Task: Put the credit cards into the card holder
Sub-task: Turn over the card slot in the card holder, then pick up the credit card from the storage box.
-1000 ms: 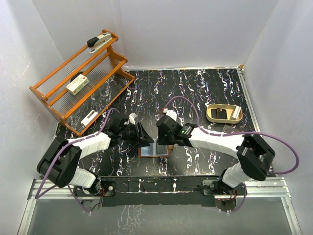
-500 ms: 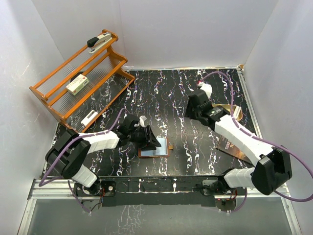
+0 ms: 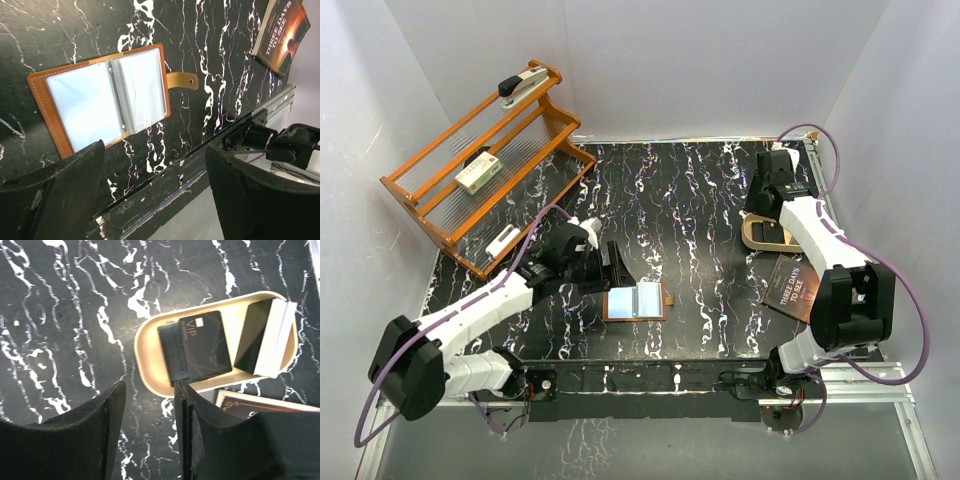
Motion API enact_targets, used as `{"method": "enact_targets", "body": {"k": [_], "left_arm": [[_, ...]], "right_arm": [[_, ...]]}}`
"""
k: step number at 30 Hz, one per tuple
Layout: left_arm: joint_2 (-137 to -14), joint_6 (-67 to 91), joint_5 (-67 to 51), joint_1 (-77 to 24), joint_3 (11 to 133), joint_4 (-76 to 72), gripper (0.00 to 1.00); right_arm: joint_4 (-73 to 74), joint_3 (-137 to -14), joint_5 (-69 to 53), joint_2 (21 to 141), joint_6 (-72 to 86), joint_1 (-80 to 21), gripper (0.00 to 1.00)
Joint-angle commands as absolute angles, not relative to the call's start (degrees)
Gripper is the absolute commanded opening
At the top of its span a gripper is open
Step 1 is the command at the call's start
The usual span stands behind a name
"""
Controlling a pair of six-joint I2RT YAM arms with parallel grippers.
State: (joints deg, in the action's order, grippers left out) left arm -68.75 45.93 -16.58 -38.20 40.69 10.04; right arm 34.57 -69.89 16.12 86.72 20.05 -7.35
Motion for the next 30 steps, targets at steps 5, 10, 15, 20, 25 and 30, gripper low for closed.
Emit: {"method": "enact_targets", "body": {"k": [5, 10, 15, 20, 25, 30], "left_arm": [[-62.51, 36.48, -7.89, -38.23, 48.51, 25.99, 0.98], [-60.34, 33.90, -5.46, -38.23, 49.32, 29.12, 0.99], [-56.82, 32.43, -2.77, -38.24, 46.12, 29.47, 0.99], [-52.31, 31.20, -0.91, -38.23, 43.39, 28.39, 0.98], [-50.67, 30.94, -2.26, -38.23, 42.74, 26.68, 0.99], [-51.75, 30.94, -2.58, -38.23, 43.41, 28.02, 0.98]], "right_arm": [[32.82, -72.44, 19.61, 91.02, 13.04, -4.35, 0.42], [36.59, -75.55, 27.87, 95.65, 13.97, -3.10, 0.43], [39.73, -80.61, 37.03, 99.34, 15.02, -2.27, 0.48], [42.79, -84.59, 41.12, 104.52, 15.82, -0.51, 0.53], [44.11, -86.16, 39.17, 108.16, 16.05, 1.42, 0.55], [45.32, -86.13, 40.50, 111.87, 16.44, 2.13, 0.56]]}}
